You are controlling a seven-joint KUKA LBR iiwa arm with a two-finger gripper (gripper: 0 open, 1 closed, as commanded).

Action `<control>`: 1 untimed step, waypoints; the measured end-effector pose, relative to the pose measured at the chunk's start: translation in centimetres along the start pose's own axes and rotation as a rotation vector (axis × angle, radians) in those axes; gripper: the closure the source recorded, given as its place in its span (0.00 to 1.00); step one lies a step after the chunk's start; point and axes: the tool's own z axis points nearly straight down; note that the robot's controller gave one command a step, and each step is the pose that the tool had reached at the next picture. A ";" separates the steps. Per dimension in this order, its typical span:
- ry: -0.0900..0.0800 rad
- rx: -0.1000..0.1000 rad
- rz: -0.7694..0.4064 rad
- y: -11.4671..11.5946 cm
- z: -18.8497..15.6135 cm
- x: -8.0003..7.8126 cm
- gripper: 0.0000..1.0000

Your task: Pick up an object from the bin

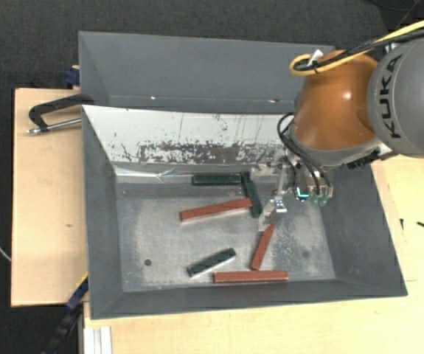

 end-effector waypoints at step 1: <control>-0.009 0.000 0.000 0.0 -0.4 -0.2 0.00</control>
Offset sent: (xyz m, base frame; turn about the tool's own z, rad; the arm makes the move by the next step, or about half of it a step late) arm 0.0162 0.0344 -0.0943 0.1504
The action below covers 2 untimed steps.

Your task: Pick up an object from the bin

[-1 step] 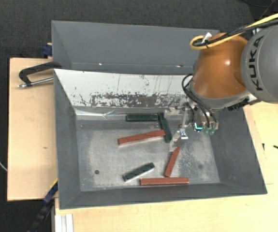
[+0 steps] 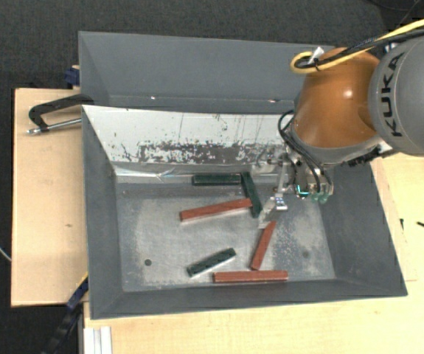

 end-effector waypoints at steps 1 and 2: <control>0.003 -0.001 0.148 3.6 9.1 -1.7 1.00; 0.003 -0.001 0.148 3.6 9.1 -1.7 1.00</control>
Offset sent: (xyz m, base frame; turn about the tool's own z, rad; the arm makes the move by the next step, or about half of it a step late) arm 0.0000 0.0000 0.0000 0.0000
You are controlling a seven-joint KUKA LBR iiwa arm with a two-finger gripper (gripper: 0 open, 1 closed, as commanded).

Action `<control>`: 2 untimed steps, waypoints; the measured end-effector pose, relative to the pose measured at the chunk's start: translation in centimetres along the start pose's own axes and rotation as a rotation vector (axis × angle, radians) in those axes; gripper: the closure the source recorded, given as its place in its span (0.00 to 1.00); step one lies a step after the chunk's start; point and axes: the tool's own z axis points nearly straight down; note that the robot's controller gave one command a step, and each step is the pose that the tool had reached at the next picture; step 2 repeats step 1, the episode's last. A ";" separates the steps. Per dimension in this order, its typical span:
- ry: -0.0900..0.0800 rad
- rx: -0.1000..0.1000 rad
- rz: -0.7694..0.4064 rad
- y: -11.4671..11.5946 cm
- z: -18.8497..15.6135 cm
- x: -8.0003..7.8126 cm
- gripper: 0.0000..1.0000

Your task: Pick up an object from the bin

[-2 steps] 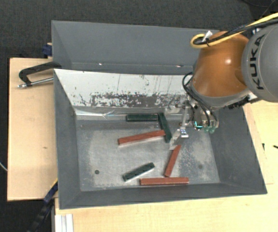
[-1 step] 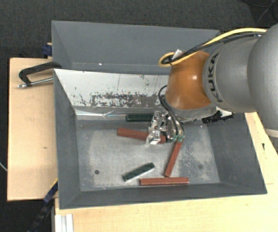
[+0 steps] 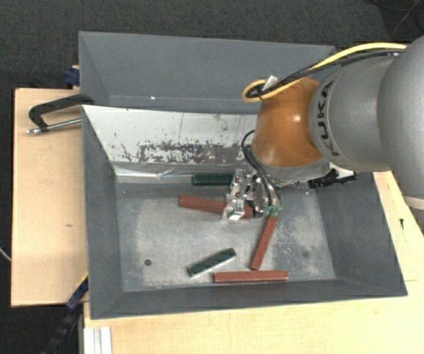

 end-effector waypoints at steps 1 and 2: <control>-0.009 -0.001 -0.009 1.5 -14.1 -0.8 1.00; -0.009 -0.001 -0.009 1.5 -14.1 -0.8 1.00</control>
Offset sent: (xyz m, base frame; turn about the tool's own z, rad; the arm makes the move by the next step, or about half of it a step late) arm 0.0000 0.0000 0.0000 0.0000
